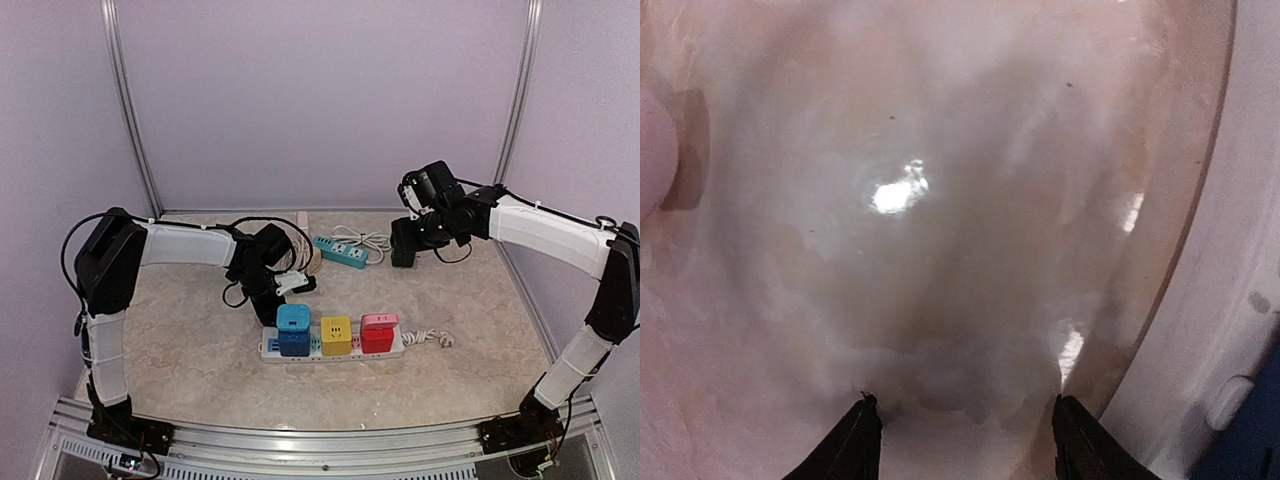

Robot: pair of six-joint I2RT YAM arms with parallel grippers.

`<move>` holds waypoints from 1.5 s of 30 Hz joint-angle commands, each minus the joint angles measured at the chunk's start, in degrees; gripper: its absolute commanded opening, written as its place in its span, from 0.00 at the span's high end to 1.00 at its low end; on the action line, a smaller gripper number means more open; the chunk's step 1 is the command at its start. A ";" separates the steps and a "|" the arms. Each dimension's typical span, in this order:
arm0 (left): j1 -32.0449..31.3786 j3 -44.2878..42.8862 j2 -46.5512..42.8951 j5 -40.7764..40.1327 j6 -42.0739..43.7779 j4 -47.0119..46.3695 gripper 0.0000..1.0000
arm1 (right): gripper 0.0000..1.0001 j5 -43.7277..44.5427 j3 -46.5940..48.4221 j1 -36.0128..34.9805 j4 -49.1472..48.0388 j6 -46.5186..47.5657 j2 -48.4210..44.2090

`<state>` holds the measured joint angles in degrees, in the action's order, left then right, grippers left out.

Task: Insert the plug
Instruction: Adjust the socket at the center of the board, then move the socket to the center of the board.

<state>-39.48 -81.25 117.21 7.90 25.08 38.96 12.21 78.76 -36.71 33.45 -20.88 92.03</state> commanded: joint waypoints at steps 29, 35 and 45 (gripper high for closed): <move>12.76 -20.02 -5.64 2.84 -1.84 19.20 0.07 | 0.12 -12.66 49.18 5.06 9.98 32.02 52.08; 12.77 -20.16 -5.06 3.01 -1.93 19.26 0.08 | 0.27 -17.43 52.08 5.05 11.05 35.30 56.77; 14.07 -19.91 -5.59 1.49 -0.22 20.82 0.08 | 0.83 -30.77 38.69 4.65 9.98 42.28 48.47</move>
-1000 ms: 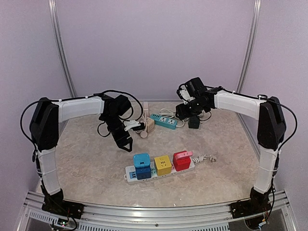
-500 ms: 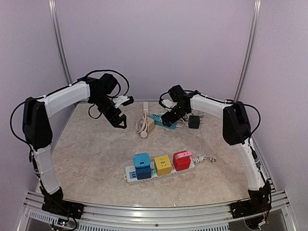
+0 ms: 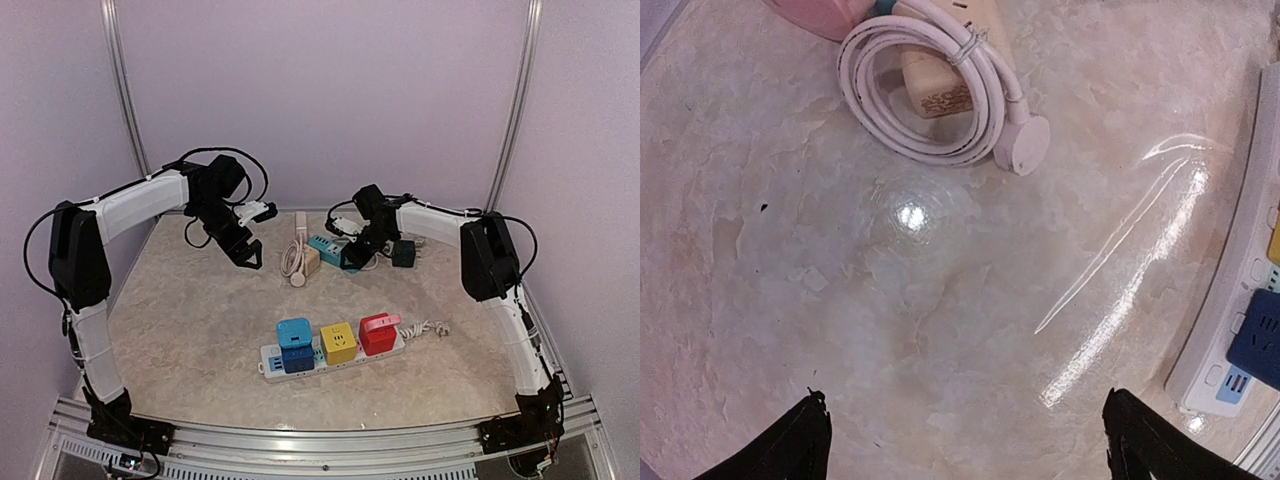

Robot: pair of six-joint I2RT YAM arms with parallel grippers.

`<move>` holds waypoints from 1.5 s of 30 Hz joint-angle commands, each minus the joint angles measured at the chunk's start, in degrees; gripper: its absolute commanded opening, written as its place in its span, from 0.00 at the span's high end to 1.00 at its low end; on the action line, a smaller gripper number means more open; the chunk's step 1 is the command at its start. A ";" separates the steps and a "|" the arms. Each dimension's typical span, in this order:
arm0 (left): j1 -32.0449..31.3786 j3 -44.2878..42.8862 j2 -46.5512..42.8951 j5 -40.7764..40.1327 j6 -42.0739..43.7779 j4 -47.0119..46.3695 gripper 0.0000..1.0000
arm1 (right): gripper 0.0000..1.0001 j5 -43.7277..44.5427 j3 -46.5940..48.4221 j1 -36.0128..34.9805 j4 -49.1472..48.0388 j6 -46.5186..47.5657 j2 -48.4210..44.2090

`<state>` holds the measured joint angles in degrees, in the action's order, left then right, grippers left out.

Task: Insert the plug
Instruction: Move the socket to the center of the board, then adjust the socket at the center of the board.

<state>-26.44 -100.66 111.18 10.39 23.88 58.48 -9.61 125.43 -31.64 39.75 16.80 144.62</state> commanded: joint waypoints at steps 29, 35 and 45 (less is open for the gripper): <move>-0.87 -4.40 7.02 -4.37 2.99 -10.74 0.07 | 0.00 -7.51 -32.35 -10.31 -13.49 6.88 -30.65; -2.89 -8.95 13.48 -6.32 -5.49 -19.25 0.07 | 0.00 -2.64 -46.80 -7.55 -29.43 -4.43 -44.69; -2.12 -21.99 25.97 -4.85 -16.54 -22.05 0.12 | 0.00 5.16 -54.19 -6.68 -31.60 -10.93 -52.36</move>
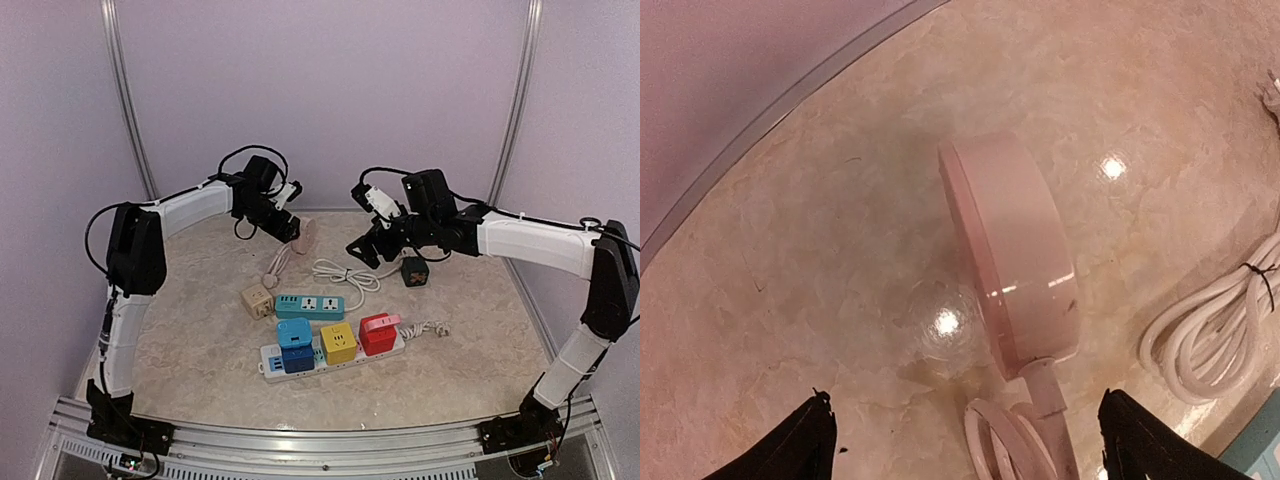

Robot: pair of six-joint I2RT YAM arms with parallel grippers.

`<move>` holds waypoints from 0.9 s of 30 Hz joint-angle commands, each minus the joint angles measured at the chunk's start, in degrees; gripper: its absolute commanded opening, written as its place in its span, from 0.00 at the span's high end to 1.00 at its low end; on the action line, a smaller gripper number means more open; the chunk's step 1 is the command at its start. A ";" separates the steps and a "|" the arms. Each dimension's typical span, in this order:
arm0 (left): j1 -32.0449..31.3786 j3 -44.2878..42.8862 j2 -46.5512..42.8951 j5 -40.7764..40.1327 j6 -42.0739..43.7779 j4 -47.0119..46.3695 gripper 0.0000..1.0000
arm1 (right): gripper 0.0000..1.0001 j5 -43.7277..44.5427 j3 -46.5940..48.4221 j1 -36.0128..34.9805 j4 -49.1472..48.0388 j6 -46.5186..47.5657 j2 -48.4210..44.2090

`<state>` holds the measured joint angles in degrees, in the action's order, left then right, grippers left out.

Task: Insert the plug
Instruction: Adjust the socket at the center of the board.

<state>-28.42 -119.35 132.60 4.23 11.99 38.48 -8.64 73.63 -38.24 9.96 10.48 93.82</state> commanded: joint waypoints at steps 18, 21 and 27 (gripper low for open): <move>-0.43 -8.11 10.66 5.31 -7.97 -1.76 0.78 | 0.00 6.89 -4.94 0.01 -2.82 -9.06 -4.05; 0.25 -7.87 9.75 7.79 -8.33 1.35 0.97 | 0.00 7.26 -5.10 0.01 -2.60 -9.07 -4.60; 5.03 2.02 -1.09 22.21 -7.06 4.92 1.00 | 0.00 5.61 -4.94 0.01 -3.32 -9.67 -4.12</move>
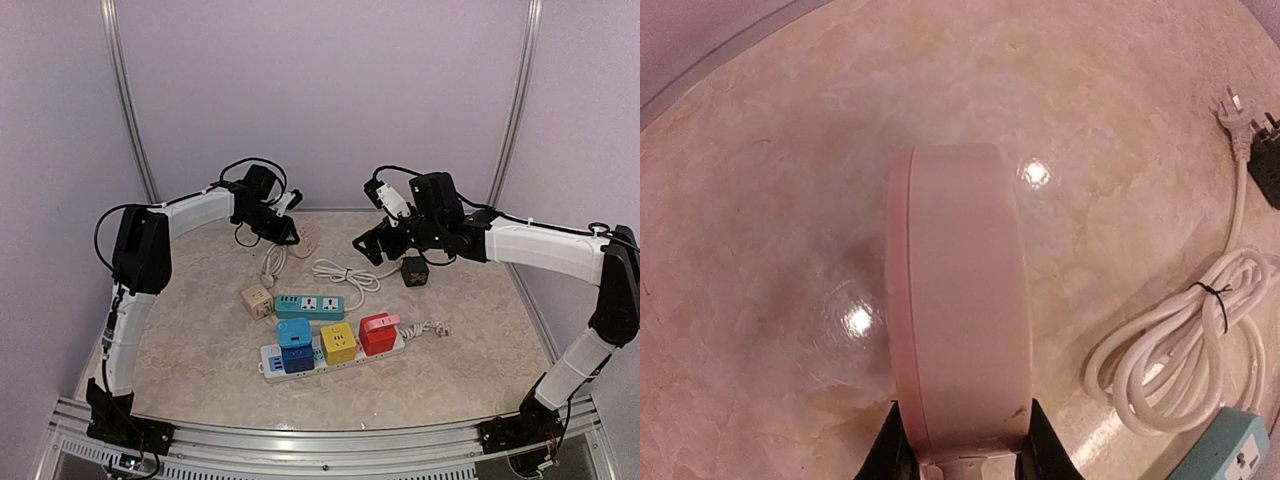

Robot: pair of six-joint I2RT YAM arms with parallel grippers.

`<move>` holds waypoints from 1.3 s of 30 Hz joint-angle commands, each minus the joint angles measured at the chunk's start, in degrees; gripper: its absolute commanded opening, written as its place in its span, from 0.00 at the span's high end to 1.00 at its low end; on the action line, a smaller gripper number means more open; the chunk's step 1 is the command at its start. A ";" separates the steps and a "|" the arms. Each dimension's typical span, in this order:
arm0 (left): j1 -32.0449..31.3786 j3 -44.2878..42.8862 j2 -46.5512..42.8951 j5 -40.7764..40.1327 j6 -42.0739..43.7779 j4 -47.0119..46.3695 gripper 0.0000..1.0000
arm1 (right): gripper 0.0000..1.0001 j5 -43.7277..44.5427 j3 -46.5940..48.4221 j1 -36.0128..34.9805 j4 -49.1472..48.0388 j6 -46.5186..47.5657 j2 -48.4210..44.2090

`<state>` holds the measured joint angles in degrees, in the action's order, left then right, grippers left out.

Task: Insert the plug
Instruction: Adjust the socket at the center of the board.

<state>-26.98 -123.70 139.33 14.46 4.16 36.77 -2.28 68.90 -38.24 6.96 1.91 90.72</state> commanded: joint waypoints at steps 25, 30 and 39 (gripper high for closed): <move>15.20 14.81 -11.18 6.43 21.61 23.96 0.29 | 0.00 -12.38 7.75 -0.52 4.02 -5.56 7.07; 15.10 14.75 -12.97 -1.06 24.27 23.25 0.21 | 0.00 -13.67 8.99 -0.56 4.85 -6.17 8.38; 10.25 16.71 -15.71 -9.32 28.57 18.35 0.01 | 0.01 -6.76 9.52 -0.61 5.43 -6.21 7.78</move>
<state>-13.61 -107.28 126.43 9.56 29.67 58.17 -12.82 77.10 -38.50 10.85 -3.97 98.24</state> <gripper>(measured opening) 0.968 0.995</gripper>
